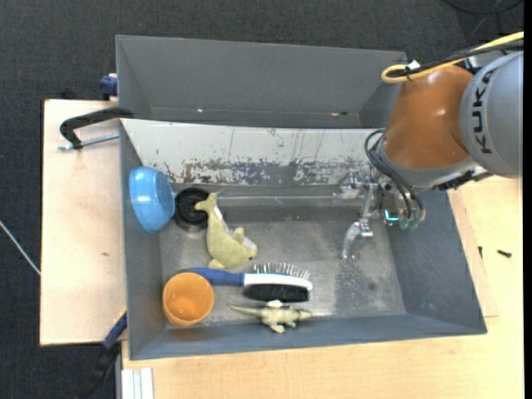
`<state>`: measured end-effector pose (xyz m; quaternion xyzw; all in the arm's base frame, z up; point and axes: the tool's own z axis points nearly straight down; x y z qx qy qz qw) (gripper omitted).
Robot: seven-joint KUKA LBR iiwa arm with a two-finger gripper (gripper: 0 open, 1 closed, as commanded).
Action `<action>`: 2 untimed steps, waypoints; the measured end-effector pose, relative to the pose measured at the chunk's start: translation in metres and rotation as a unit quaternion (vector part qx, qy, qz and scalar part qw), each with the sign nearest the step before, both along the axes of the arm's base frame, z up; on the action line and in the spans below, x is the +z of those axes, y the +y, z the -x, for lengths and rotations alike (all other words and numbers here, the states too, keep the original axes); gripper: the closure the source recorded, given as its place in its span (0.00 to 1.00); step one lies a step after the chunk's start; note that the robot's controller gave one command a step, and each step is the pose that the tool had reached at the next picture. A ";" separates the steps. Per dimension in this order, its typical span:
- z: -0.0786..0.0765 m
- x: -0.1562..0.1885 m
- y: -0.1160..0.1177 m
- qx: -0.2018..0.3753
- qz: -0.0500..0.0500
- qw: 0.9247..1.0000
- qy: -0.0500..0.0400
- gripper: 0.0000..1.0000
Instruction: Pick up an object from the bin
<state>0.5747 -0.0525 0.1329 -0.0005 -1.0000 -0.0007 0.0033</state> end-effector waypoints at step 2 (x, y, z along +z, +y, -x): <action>0.082 -0.017 0.216 0.098 -0.002 0.995 -0.003 0.00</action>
Offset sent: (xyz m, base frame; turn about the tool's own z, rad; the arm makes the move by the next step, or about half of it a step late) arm -0.0103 0.1246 -0.0011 -0.1606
